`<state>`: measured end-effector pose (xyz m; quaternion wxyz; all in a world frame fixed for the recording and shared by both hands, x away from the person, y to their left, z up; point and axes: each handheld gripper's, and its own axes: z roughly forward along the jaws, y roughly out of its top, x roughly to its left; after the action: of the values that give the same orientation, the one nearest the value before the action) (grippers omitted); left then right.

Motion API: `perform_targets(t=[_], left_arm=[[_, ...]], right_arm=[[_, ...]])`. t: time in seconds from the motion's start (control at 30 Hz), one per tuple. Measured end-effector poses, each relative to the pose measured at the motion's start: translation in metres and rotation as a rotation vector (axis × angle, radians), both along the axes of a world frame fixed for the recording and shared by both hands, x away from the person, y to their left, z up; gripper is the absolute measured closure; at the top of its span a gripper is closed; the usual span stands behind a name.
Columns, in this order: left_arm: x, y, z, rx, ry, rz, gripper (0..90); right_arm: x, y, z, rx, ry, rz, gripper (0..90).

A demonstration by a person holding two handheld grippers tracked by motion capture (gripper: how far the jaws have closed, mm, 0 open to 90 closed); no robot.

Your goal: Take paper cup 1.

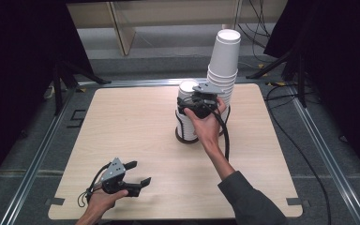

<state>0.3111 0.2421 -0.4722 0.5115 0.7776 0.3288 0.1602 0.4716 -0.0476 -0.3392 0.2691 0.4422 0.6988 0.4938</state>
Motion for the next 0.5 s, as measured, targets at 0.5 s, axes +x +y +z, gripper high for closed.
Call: perform_targets(t=[0.5], left_arm=[[0.0008,0.0012,0.0004,0.030,-0.008,-0.009,14.5]], right_arm=[[0.0059,0.0105,0.0026,-0.012,0.029,-0.063,18.9]])
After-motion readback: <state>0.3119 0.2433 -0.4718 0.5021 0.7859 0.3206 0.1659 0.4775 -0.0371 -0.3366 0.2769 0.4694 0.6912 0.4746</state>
